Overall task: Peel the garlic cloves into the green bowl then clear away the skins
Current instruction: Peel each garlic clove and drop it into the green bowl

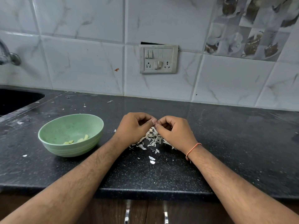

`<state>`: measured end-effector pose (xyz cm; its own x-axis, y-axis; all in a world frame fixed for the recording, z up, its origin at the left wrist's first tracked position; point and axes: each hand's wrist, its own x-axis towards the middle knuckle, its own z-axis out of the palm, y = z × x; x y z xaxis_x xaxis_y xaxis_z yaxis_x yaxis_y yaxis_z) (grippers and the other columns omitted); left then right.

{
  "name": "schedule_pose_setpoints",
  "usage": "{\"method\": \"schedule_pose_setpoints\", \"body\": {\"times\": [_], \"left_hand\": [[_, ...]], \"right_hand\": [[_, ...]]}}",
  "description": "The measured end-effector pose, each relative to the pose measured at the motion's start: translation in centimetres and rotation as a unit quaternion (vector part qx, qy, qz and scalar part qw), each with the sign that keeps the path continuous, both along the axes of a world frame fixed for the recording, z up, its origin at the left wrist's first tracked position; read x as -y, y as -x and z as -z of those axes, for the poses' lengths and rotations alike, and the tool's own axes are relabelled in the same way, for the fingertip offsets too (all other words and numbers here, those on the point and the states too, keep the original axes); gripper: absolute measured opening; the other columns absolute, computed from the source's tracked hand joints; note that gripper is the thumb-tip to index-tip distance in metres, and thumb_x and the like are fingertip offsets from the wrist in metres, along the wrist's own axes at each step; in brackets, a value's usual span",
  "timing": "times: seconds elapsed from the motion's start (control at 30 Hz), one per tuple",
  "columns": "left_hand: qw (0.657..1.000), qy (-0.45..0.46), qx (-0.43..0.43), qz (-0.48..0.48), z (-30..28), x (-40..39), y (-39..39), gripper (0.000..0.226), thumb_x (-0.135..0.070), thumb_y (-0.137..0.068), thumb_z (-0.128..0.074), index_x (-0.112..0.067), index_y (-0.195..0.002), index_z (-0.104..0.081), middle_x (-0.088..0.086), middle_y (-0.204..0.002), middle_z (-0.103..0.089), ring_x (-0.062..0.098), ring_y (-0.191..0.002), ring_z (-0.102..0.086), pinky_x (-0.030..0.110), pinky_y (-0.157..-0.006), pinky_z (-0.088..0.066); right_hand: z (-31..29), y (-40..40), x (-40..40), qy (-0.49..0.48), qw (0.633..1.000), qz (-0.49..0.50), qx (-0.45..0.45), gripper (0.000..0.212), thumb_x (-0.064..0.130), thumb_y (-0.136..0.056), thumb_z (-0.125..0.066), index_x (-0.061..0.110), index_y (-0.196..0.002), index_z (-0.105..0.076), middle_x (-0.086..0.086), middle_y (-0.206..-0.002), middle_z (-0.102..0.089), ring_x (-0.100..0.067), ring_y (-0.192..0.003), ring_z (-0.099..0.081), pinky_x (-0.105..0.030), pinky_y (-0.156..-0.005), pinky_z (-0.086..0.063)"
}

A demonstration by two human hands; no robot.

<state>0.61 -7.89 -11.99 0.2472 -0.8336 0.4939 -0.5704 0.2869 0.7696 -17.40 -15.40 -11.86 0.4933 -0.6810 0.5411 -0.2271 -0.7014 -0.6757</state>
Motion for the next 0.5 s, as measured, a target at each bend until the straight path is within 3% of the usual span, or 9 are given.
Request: {"method": "schedule_pose_setpoints", "body": {"times": [0.07,0.17,0.33,0.5], "left_hand": [[0.999,-0.012,-0.047,0.002,0.00,0.08,-0.10,0.009,-0.030,-0.099,-0.075,-0.025,-0.097,-0.083,0.001,-0.080,-0.078,0.010,-0.061,-0.068,0.036,-0.060,-0.061],[0.991,-0.031,-0.130,0.017,-0.11,0.03,-0.14,0.012,-0.028,-0.101,-0.073,-0.022,-0.098,-0.082,0.011,-0.080,-0.075,0.016,-0.060,-0.068,0.024,-0.052,-0.053],[0.957,-0.074,-0.263,0.095,-0.16,0.04,0.15,0.020,-0.022,-0.104,-0.069,-0.005,-0.107,-0.079,0.004,-0.081,-0.072,0.011,-0.067,-0.064,0.018,-0.056,-0.052],[0.950,-0.065,-0.283,0.110,-0.13,0.00,0.26,0.018,-0.020,-0.102,-0.071,-0.006,-0.112,-0.076,0.007,-0.090,-0.073,0.012,-0.078,-0.068,0.022,-0.062,-0.058]], "right_hand": [[-0.06,0.03,-0.02,0.000,1.000,-0.010,0.006,0.008,0.024,-0.094,-0.081,0.020,-0.087,-0.080,0.008,-0.074,-0.076,-0.004,-0.064,-0.068,-0.018,-0.062,-0.053],[-0.10,0.10,0.12,-0.005,1.000,-0.021,0.015,0.007,0.025,-0.096,-0.080,0.020,-0.090,-0.081,0.008,-0.078,-0.077,-0.002,-0.066,-0.067,-0.017,-0.065,-0.052],[-0.09,0.14,0.50,-0.013,0.999,-0.031,0.024,0.005,0.022,-0.096,-0.080,0.020,-0.092,-0.081,0.014,-0.076,-0.075,-0.001,-0.066,-0.064,-0.018,-0.065,-0.051],[-0.17,0.22,0.55,-0.003,0.999,-0.036,0.029,0.005,0.020,-0.095,-0.080,0.020,-0.091,-0.081,0.008,-0.081,-0.077,-0.002,-0.070,-0.065,-0.021,-0.068,-0.054]]}}
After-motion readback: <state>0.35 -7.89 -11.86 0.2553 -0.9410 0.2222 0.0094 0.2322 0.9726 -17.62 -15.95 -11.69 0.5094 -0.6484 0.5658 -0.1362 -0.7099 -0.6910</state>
